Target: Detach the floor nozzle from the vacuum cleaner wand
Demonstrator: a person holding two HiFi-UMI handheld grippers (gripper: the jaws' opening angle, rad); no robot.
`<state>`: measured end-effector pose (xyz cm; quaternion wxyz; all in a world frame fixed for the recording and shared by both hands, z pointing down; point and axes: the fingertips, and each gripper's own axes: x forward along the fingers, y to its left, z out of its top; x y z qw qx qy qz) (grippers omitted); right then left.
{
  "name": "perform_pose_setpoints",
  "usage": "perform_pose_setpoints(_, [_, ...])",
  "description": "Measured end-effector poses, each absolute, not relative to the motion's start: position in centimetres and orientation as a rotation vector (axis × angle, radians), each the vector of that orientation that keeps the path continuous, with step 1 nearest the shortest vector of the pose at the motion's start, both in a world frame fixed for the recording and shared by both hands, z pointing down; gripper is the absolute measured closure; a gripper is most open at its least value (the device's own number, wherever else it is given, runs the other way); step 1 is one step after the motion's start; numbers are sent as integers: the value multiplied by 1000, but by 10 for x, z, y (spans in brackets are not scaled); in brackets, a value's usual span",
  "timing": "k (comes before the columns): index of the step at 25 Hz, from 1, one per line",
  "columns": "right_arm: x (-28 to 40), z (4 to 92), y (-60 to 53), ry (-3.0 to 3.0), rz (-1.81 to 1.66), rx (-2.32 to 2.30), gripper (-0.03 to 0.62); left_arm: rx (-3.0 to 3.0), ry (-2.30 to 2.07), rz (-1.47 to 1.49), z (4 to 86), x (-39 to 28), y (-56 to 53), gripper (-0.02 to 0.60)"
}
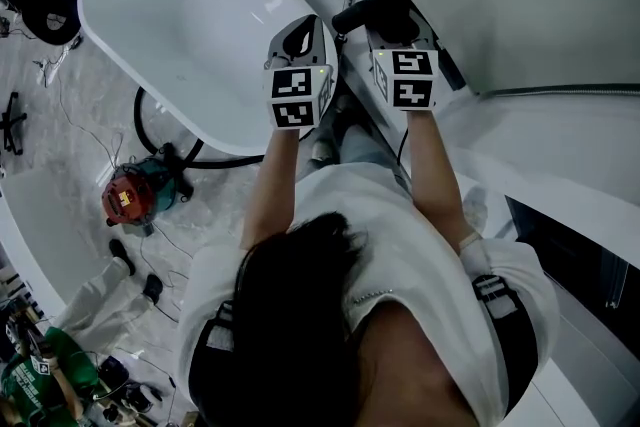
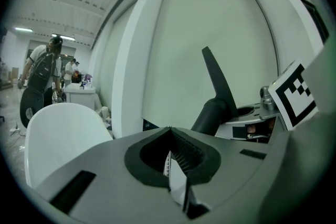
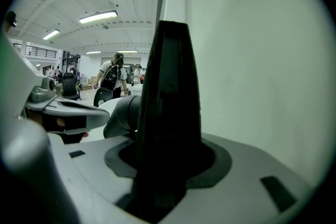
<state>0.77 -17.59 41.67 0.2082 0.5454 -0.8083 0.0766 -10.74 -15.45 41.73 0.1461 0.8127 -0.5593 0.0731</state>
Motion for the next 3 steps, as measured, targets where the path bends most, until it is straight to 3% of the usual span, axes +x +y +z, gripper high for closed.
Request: perform_pose_setpoints(3, [10,432,-172,-2231,191,1507,379,2338,-1612,209,432,-105,-151,578])
